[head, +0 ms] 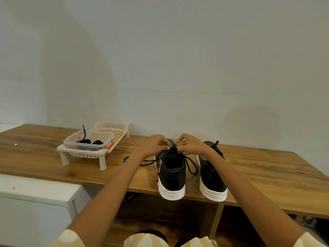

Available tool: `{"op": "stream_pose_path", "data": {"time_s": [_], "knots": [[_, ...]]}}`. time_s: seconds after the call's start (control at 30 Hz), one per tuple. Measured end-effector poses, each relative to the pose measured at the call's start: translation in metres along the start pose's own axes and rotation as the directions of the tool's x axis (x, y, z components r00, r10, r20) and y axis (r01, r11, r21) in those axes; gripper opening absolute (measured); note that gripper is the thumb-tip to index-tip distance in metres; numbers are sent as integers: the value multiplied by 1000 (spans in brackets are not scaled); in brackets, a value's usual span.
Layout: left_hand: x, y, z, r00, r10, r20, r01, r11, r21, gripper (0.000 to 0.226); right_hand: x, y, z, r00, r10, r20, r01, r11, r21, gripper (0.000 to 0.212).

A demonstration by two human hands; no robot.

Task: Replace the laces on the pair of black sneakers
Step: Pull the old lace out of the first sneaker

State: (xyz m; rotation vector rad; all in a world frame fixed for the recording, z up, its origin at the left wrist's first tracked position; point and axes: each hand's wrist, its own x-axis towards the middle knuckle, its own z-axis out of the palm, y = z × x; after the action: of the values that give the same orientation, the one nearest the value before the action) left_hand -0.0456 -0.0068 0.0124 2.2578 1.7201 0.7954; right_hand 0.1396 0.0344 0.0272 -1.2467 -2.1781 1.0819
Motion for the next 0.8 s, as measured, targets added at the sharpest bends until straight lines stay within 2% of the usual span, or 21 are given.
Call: {"op": "stream_pose_path", "data": {"time_s": [0.13,0.2,0.23,0.3,0.33,0.4,0.47,0.6,0.67,0.73,0.8], "knots": [[4,4,7,999,-22,24,21,998,51,15,-1,0,3,999,-4,-45,5,1000,20,20],[2,1,13,990,-138,26,140,981,-136,15,-1,-1,6,998,-30,-52,30,999,13,16],[-1,-1,15,974,-224,24,221,931,-290,15,-1,-1,8,998,-41,-48,41,999,-5,17],[-9,-6,19,928,-368,65,334,737,-588,17,2,-2,11,998,-60,-30,58,995,-76,22],[-12,-8,21,909,-408,83,352,646,-678,18,3,-4,13,997,-74,-17,71,988,-140,23],[-13,-8,24,888,-451,93,365,567,-738,20,9,-8,17,993,-117,-13,106,942,-319,23],[-9,-4,26,880,-472,57,356,576,-736,19,14,-15,21,989,-141,-33,111,884,-454,21],[-4,3,30,903,-430,11,303,617,-726,15,21,-29,21,987,-136,-86,60,809,-585,15],[-7,2,32,925,-376,49,286,608,-741,14,24,-41,17,992,-90,-83,24,806,-591,22],[-11,-1,33,942,-323,90,263,546,-796,21,30,-56,7,995,-39,-88,-16,836,-549,31],[-12,-4,32,952,-285,112,251,517,-818,26,37,-73,-5,992,-19,-123,-40,888,-457,24]]}}
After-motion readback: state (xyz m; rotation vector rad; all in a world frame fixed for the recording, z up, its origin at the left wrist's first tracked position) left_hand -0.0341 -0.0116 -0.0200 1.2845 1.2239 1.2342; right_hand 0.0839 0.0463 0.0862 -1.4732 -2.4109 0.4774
